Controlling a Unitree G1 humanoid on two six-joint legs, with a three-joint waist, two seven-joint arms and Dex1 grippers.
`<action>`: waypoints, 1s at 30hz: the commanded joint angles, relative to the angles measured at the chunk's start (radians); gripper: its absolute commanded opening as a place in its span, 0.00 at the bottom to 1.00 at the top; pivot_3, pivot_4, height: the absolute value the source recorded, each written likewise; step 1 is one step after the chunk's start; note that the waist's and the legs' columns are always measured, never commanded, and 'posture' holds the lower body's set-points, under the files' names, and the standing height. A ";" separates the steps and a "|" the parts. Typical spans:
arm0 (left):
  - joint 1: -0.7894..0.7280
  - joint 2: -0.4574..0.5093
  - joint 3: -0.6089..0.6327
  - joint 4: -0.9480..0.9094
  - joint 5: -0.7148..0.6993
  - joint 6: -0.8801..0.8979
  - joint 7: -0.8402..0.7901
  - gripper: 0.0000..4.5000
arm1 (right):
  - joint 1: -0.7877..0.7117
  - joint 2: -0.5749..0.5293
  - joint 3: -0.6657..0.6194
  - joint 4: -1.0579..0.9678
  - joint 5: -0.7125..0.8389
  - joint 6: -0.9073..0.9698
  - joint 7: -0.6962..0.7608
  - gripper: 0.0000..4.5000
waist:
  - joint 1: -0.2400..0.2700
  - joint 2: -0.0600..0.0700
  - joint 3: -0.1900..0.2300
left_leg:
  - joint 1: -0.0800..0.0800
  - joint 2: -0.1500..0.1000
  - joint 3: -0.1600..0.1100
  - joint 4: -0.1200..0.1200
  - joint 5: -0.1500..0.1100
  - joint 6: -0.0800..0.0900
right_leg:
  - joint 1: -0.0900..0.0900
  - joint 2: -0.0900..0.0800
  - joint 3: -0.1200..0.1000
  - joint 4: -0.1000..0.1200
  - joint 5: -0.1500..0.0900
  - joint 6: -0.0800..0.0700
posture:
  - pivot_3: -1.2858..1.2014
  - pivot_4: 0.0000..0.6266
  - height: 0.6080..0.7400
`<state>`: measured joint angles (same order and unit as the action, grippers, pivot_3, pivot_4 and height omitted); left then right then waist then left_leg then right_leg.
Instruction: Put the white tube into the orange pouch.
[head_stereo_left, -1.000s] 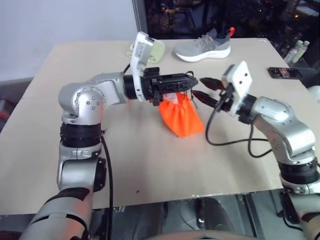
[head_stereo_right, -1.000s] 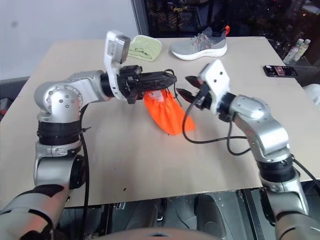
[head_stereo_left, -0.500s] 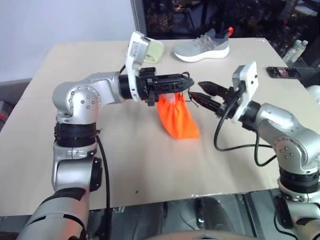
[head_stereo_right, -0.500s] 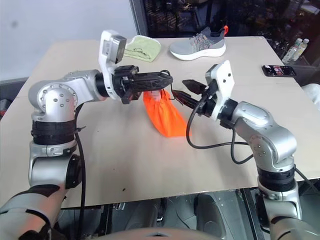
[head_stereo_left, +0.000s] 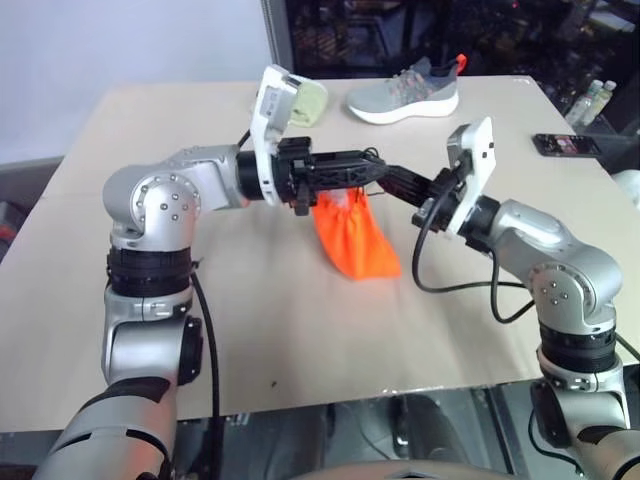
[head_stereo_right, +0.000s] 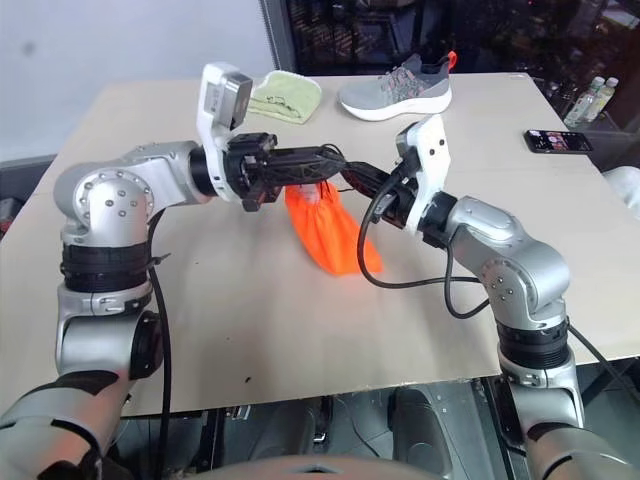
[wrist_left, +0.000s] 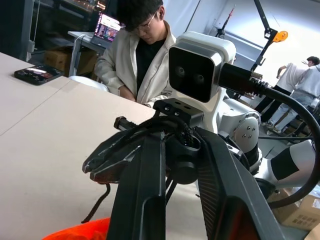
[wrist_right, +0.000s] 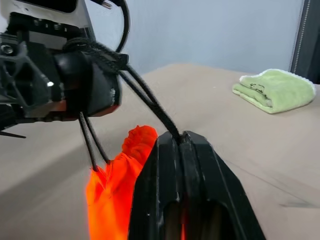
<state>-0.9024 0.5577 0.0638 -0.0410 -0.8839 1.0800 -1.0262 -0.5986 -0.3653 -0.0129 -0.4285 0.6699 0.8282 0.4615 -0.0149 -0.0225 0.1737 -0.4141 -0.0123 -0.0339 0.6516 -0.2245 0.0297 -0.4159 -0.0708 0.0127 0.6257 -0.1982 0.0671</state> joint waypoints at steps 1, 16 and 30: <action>0.019 0.021 -0.019 -0.051 0.025 -0.040 -0.009 0.13 | -0.052 -0.046 -0.074 -0.025 -0.051 -0.034 -0.061 0.03 | 0.001 0.000 0.000 | 0.000 0.000 0.000 0.000 0.000 0.000 | 0.000 0.000 0.000 0.000 0.000 0.000 | 0.52 0.24 1.00; 0.116 0.071 -0.155 -0.010 0.227 -0.211 -0.046 0.13 | -0.263 -0.137 -0.211 0.011 -0.163 -0.094 -0.224 0.03 | 0.001 0.000 0.000 | -0.001 0.000 0.002 0.000 0.000 0.000 | -0.001 0.000 0.000 0.000 0.000 0.000 | 0.52 0.24 1.00; -0.091 -0.029 -0.175 0.347 0.503 -0.483 0.182 0.13 | -0.429 -0.248 -0.294 0.331 -0.256 -0.267 -0.303 0.03 | 0.012 -0.001 0.001 | -0.002 -0.001 0.003 0.000 0.000 0.000 | -0.001 -0.001 -0.002 0.000 0.000 0.000 | 0.52 0.24 1.00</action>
<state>-0.9436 0.5271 -0.1288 0.1743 -0.4713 0.6628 -0.9184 -0.9454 -0.5432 -0.1379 -0.1280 0.4907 0.6843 0.2265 -0.0027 -0.0231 0.1744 -0.4161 -0.0137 -0.0305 0.6521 -0.2245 0.0300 -0.4161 -0.0716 0.0100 0.6257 -0.1981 0.0672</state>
